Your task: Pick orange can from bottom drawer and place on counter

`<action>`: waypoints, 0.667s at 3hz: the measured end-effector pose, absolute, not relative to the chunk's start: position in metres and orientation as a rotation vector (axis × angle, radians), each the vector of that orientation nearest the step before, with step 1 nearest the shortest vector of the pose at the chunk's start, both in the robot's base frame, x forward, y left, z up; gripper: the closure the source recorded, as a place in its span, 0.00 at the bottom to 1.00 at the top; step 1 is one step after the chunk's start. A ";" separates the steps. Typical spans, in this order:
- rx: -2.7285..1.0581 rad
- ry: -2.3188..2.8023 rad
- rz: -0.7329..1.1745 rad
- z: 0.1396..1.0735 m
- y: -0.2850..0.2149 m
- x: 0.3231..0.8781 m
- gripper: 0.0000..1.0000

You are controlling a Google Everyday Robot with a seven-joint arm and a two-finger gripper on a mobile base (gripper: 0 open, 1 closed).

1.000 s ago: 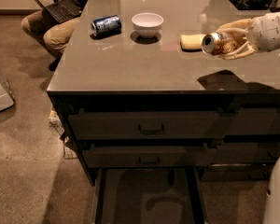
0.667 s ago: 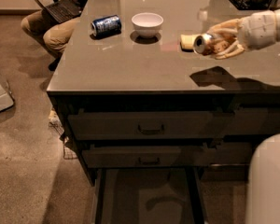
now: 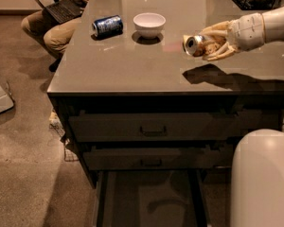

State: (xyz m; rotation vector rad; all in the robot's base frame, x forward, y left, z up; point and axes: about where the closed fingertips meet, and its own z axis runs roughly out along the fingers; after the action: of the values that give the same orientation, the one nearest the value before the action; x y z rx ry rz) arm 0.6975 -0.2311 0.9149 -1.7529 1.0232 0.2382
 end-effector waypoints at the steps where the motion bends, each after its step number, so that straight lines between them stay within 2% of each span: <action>1: -1.753 1.035 0.274 0.909 -0.224 0.700 1.00; 2: -1.767 1.058 0.313 0.897 -0.214 0.704 0.73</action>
Offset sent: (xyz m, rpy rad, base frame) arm 0.0058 -0.0253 -0.0149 -0.0881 0.1973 0.1721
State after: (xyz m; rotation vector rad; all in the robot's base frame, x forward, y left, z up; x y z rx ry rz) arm 0.7041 -0.2137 0.8968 -1.7671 1.0575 0.3127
